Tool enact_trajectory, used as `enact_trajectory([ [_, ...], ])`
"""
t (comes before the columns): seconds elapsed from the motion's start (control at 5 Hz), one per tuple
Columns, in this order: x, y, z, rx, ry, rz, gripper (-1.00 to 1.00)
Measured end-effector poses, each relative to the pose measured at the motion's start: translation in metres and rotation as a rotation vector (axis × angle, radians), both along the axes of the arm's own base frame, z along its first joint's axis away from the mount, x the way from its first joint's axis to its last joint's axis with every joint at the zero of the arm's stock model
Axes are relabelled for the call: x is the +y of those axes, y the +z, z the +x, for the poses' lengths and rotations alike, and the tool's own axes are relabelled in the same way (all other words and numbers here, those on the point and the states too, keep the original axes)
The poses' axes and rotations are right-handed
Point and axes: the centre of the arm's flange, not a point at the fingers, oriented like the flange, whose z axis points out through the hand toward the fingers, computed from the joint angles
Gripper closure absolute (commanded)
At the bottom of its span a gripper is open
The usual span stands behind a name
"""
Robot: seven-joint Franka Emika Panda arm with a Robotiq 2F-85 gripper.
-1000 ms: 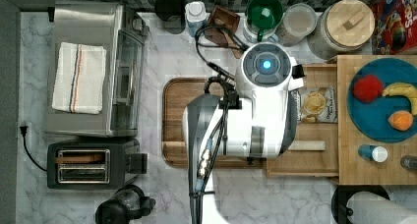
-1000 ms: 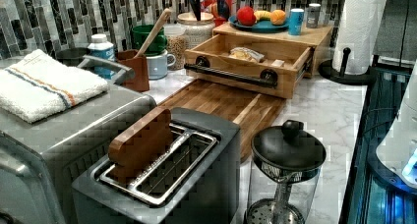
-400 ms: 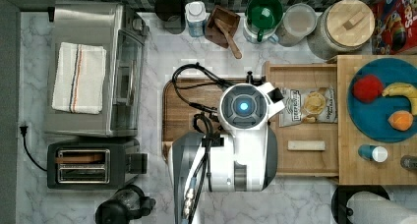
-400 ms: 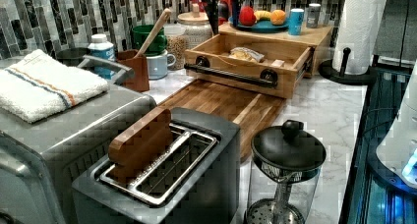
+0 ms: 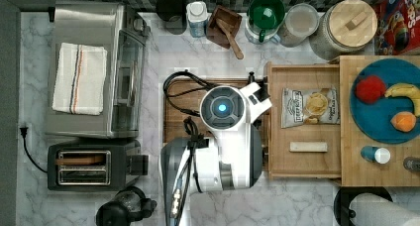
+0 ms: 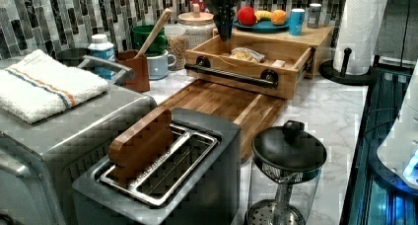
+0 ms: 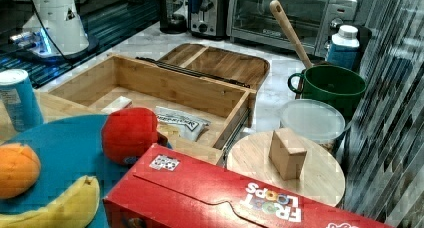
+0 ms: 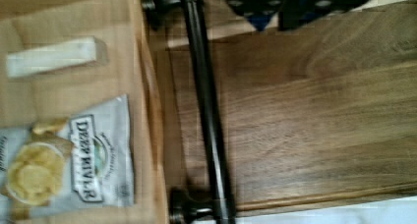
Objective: Close the drawer.
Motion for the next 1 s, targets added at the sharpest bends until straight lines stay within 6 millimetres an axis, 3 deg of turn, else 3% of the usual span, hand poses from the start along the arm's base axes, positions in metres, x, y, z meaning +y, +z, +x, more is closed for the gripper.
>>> enact_trajectory([
  [0.4, 0.016, -0.040, 0.012, -0.072, 0.071, -0.004, 1.00],
  [1.0, 0.005, -0.141, 0.013, 0.061, 0.124, -0.002, 1.00],
])
